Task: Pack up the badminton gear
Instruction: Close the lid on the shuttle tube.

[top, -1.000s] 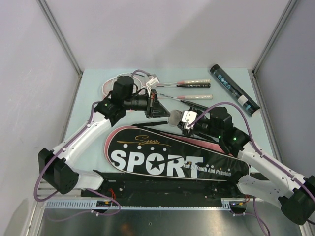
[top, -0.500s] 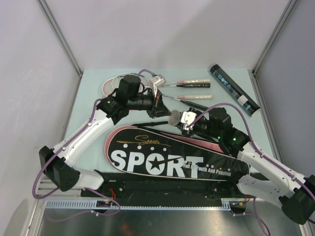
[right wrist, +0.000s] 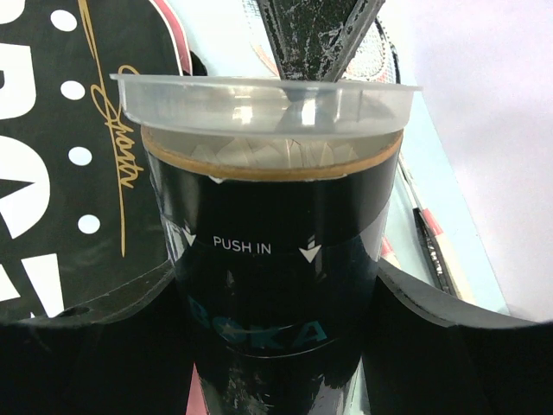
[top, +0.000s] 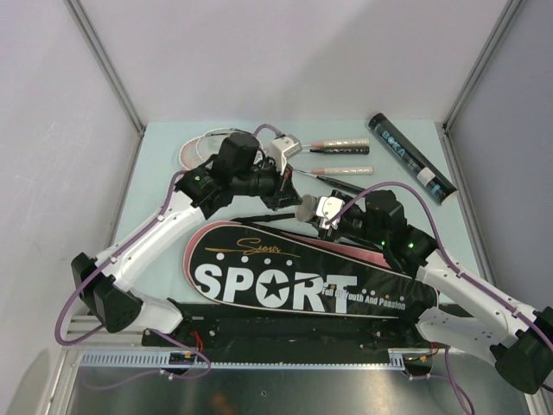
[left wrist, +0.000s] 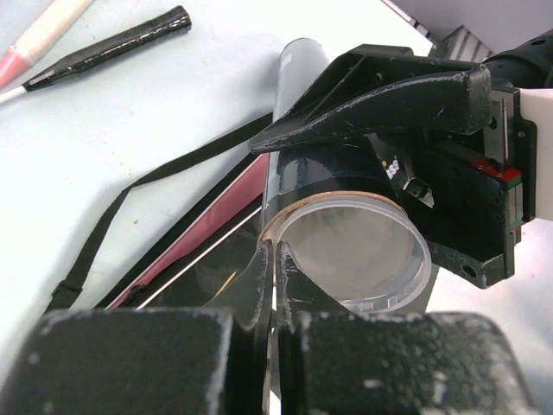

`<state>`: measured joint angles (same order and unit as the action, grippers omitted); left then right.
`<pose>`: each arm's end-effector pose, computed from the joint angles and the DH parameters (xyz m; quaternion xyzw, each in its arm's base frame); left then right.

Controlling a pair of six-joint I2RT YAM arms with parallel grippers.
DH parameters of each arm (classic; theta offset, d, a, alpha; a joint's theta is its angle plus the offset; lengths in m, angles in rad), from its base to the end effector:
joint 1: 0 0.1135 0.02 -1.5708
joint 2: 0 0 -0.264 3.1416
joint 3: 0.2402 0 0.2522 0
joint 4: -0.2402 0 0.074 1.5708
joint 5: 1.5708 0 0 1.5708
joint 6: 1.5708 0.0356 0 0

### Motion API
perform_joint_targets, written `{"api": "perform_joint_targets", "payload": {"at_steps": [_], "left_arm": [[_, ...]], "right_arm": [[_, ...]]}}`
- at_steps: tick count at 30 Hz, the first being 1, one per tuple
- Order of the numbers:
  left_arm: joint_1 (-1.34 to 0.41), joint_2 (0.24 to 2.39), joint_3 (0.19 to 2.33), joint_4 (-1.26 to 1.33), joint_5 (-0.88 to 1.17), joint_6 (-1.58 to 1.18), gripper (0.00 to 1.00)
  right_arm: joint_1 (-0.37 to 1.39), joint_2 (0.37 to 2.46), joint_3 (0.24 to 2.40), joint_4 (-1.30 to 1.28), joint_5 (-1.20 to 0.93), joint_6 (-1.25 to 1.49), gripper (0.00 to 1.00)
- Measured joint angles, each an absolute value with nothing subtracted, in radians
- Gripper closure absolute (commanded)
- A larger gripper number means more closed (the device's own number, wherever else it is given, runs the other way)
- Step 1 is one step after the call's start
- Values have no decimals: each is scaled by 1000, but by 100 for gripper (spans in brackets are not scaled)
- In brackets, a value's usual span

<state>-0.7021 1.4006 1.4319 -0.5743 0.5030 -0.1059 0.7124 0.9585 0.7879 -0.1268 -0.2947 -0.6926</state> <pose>0.2243 -0.2122 0.3870 0.3647 0.7703 -0.3864 0.3526 0.1621 0.1537 0.3154 -0.5805 0.5506 0.1239 0.5869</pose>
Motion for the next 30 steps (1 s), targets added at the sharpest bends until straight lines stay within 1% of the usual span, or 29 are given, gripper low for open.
{"api": "perform_joint_targets", "payload": {"at_steps": [10, 20, 26, 30], "left_arm": [[-810, 1401, 1481, -639, 235, -59, 100], [-931, 1405, 1502, -672, -143, -43, 100], [-944, 1406, 1504, -670, -216, -47, 100], [-939, 1414, 1520, -673, -174, -49, 100]], "right_arm": [[723, 968, 788, -114, -266, -692, 95], [764, 1004, 788, -77, -191, -689, 93], [772, 1006, 788, -69, -179, -685, 92], [773, 1006, 788, -65, -179, -684, 92]]}}
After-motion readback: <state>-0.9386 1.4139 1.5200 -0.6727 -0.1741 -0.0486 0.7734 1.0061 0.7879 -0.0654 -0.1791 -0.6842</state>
